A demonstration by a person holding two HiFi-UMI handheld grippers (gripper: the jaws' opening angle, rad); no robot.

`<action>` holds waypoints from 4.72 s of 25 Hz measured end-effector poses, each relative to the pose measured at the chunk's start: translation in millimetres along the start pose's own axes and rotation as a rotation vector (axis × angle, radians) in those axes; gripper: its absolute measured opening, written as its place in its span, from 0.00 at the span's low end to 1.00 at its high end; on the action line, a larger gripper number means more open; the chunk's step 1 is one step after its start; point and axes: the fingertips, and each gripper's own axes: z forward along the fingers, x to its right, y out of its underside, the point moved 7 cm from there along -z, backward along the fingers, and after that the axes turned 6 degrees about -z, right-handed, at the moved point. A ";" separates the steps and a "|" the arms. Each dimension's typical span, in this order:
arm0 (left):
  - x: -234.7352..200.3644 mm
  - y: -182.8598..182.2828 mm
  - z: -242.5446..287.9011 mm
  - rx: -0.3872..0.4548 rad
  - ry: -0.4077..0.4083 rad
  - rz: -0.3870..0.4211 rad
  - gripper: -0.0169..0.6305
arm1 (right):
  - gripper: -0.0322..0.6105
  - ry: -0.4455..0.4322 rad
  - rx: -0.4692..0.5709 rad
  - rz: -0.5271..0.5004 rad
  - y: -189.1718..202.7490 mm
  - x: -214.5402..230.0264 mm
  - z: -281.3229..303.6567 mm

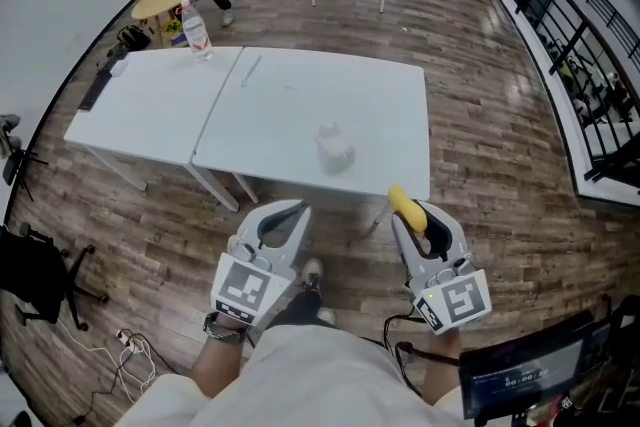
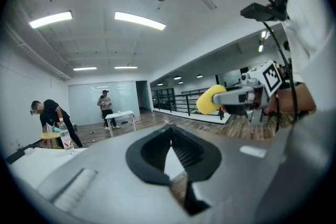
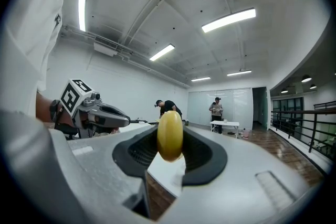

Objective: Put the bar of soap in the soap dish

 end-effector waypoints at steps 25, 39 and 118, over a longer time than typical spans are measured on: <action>-77.1 -4.6 74.0 0.027 0.049 -0.022 0.04 | 0.24 0.027 -0.053 -0.038 6.5 43.7 83.0; -114.3 1.5 98.6 0.008 0.071 -0.043 0.04 | 0.24 0.026 -0.096 -0.041 13.8 53.5 125.4; -133.1 44.0 153.0 -0.180 0.017 -0.266 0.04 | 0.24 -0.452 -0.431 -0.108 96.0 63.7 220.7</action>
